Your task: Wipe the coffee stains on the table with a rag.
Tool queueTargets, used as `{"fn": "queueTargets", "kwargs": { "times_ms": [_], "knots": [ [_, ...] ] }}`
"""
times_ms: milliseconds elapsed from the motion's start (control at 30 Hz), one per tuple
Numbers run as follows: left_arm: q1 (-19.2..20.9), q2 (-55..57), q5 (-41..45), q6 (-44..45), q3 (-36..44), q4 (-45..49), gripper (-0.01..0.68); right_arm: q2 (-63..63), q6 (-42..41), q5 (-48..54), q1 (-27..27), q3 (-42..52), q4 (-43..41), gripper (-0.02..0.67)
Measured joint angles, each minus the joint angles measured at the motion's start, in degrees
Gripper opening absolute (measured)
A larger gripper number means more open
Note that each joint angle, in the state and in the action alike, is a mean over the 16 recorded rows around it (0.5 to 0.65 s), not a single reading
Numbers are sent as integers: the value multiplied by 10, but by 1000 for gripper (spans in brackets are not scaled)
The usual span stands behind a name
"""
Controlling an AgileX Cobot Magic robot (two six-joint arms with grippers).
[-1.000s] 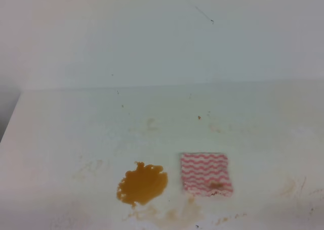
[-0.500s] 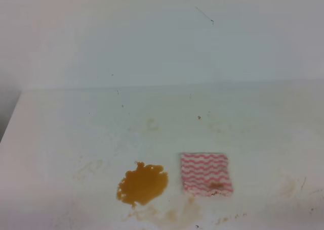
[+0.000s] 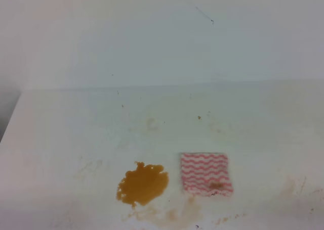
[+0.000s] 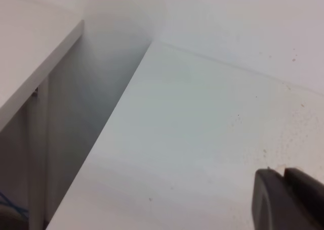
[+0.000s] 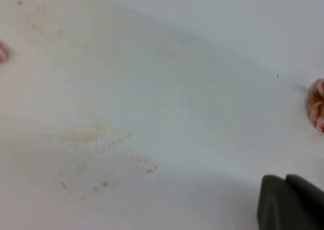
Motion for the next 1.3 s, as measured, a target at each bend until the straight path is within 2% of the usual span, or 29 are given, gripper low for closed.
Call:
{"fn": "queueTargets", "kwargs": {
  "times_ms": [233, 533, 800, 1000, 1300],
  "knots": [
    [0, 0, 0, 0, 0, 0, -3, 0, 7, -94, 0, 2, 27, -2],
    [0, 0, 0, 0, -3, 0, -3, 0, 9, -272, 0, 3, 47, -2],
    [0, 1, 0, 0, -7, 0, -3, 0, 20, -370, 0, -25, 109, -2],
    [0, 1, 0, 0, -7, 0, -3, 18, 30, -342, 0, -85, 180, -2],
    [0, 0, 0, 0, -8, 0, -3, 140, 25, -140, 0, -232, 248, -2]
  ]
}}
